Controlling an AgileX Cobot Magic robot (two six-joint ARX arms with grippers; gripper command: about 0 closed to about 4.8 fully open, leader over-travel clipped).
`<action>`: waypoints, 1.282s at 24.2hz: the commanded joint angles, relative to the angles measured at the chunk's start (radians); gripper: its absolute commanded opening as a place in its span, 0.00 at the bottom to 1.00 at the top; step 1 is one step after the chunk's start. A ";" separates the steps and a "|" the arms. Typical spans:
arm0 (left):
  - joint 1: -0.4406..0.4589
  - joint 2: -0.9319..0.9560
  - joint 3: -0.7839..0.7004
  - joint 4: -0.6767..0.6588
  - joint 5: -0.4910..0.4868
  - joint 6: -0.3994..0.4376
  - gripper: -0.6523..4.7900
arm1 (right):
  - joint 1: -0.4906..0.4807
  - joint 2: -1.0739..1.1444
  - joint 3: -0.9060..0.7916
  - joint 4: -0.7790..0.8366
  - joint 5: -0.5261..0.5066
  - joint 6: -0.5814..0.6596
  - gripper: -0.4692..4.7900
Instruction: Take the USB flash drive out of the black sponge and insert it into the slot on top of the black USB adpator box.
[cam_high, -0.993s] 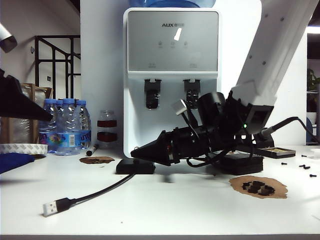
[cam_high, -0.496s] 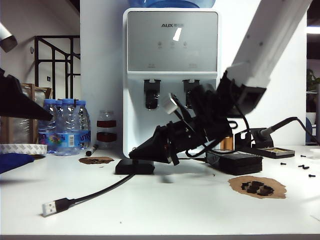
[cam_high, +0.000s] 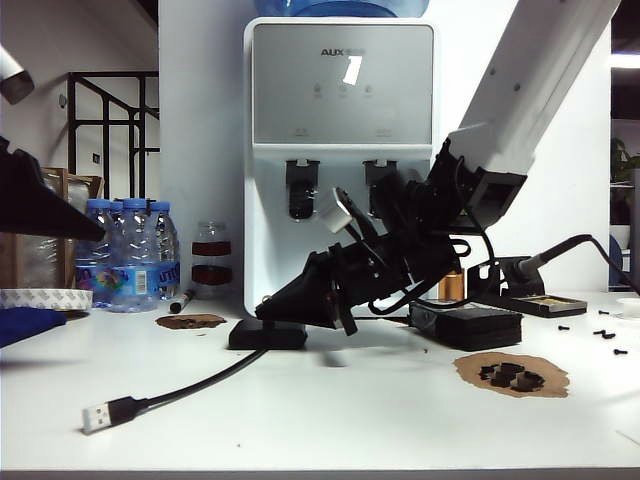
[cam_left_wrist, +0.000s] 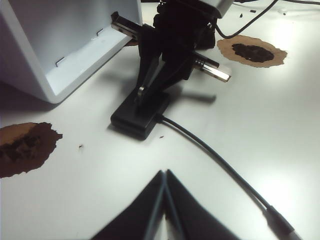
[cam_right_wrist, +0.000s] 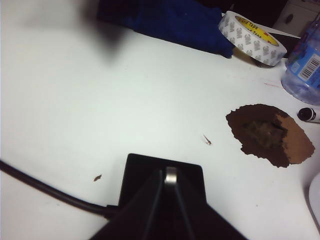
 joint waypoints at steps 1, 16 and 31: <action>0.003 -0.005 0.003 0.001 0.003 0.008 0.11 | 0.015 0.082 -0.037 -0.158 0.256 -0.065 0.09; 0.003 -0.005 0.003 0.002 0.002 0.008 0.11 | 0.002 -0.071 -0.042 -0.040 0.134 0.237 0.77; 0.003 -0.006 0.003 0.105 -0.028 -0.137 0.11 | -0.049 -0.667 -0.362 0.252 0.345 0.525 0.17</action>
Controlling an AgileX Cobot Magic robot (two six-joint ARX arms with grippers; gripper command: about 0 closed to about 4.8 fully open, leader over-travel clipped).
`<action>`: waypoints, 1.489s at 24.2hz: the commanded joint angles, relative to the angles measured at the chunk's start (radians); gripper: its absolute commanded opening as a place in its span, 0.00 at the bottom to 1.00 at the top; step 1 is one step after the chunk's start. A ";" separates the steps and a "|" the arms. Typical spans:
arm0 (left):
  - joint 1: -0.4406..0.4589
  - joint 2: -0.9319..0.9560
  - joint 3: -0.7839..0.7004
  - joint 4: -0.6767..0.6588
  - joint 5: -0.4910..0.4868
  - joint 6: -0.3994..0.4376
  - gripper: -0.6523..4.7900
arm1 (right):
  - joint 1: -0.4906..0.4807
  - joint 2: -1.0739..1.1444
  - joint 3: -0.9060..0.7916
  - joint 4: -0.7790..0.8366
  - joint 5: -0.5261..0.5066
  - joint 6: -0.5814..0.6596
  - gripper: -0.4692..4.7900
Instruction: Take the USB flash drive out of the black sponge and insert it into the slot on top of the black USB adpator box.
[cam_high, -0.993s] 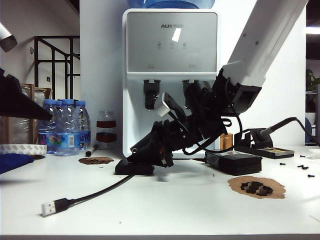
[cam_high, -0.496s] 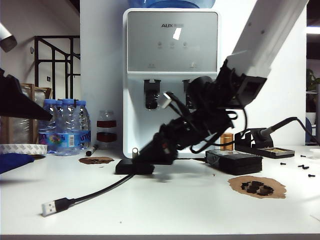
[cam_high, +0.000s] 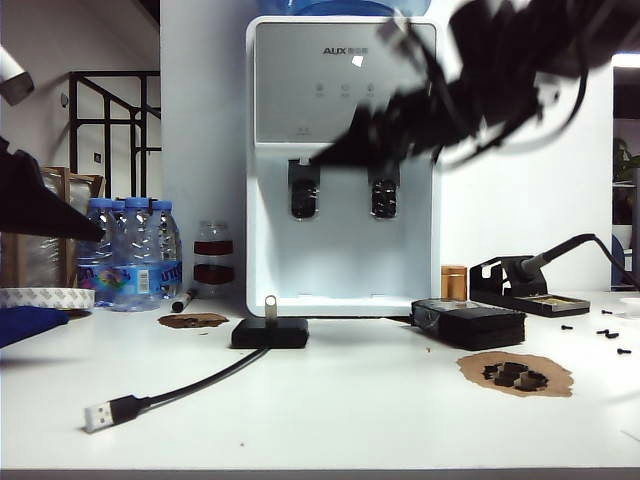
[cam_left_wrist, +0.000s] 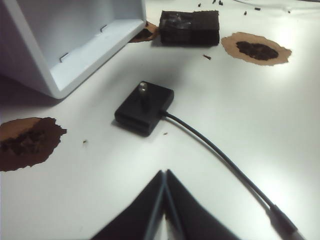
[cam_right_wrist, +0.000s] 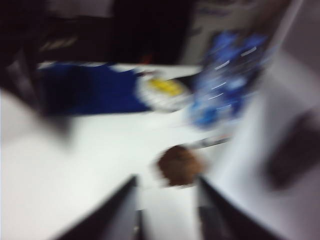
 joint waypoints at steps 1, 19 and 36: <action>0.003 -0.008 0.004 0.165 -0.050 -0.196 0.11 | -0.001 -0.112 -0.051 0.083 0.259 0.071 0.10; 0.003 -0.981 0.004 -0.084 -0.718 -0.787 0.11 | -0.512 -1.103 -0.623 0.000 0.281 0.432 0.09; 0.002 -1.416 -0.118 -0.576 -0.995 -0.740 0.11 | -0.323 -1.602 -1.038 -0.042 0.492 0.623 0.09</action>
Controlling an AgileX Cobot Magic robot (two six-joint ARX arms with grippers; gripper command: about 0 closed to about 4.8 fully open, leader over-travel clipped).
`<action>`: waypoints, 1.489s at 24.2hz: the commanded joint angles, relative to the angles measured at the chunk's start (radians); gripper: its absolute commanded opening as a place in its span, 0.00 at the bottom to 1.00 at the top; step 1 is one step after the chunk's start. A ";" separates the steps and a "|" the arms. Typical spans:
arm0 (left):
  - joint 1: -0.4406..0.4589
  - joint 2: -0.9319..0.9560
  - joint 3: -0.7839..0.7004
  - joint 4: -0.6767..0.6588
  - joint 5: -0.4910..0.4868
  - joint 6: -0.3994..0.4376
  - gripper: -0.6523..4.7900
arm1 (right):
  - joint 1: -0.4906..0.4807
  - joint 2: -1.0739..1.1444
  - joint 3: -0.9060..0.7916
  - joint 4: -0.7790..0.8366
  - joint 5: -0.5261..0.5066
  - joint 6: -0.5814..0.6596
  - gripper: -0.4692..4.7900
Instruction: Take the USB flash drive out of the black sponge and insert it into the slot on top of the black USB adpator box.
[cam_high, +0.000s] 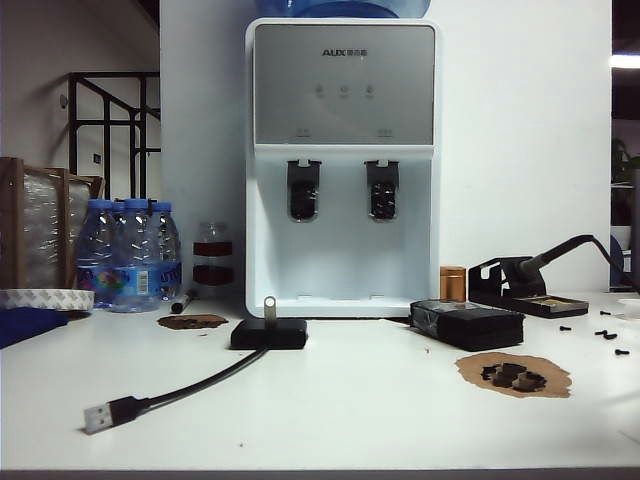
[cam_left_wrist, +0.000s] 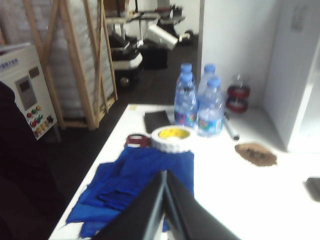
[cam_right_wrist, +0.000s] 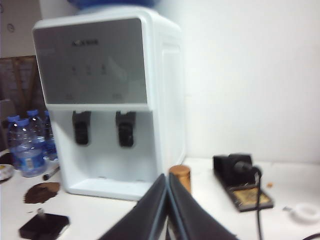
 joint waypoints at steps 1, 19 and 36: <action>-0.002 0.000 -0.056 0.122 -0.003 0.029 0.11 | -0.002 -0.045 -0.074 0.096 0.008 0.058 0.09; -0.002 0.000 -0.577 0.805 0.222 0.097 0.11 | -0.116 -0.161 -0.122 -0.105 -0.068 0.149 0.09; -0.002 0.013 -0.606 0.580 0.207 0.152 0.11 | -0.117 -0.161 -0.122 -0.168 -0.132 0.148 0.09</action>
